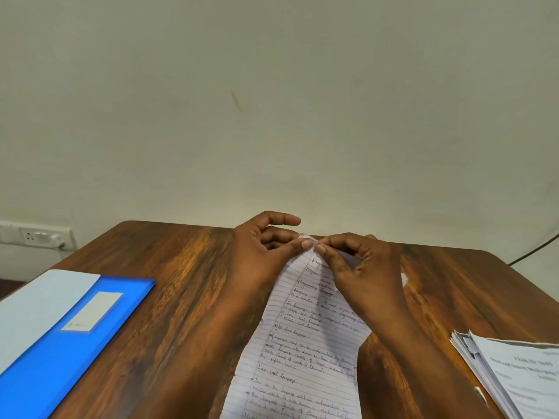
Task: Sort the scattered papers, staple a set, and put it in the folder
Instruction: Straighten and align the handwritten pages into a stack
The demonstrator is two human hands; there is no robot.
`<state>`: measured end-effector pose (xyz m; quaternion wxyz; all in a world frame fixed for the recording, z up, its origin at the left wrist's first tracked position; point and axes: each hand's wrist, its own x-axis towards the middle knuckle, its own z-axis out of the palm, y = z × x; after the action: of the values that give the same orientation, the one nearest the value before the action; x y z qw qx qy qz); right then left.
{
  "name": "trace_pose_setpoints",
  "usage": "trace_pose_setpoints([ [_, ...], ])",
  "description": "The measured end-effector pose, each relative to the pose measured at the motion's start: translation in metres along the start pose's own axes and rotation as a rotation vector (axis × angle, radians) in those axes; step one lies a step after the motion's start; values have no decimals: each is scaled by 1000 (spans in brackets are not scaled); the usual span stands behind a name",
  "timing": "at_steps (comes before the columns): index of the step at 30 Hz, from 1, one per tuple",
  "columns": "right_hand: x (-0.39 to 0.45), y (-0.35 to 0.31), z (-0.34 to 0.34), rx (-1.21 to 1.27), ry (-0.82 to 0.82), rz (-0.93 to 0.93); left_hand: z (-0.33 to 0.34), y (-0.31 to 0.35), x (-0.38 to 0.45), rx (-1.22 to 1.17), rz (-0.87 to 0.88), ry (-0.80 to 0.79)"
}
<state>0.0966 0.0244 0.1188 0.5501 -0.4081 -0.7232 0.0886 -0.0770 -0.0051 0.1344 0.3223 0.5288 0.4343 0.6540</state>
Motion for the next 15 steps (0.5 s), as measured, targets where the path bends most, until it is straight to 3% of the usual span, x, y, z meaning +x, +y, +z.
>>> trace_pose_setpoints([
  [15, 0, 1, 0, 79, -36, 55, 1, -5, -1, -39, -15, 28],
])
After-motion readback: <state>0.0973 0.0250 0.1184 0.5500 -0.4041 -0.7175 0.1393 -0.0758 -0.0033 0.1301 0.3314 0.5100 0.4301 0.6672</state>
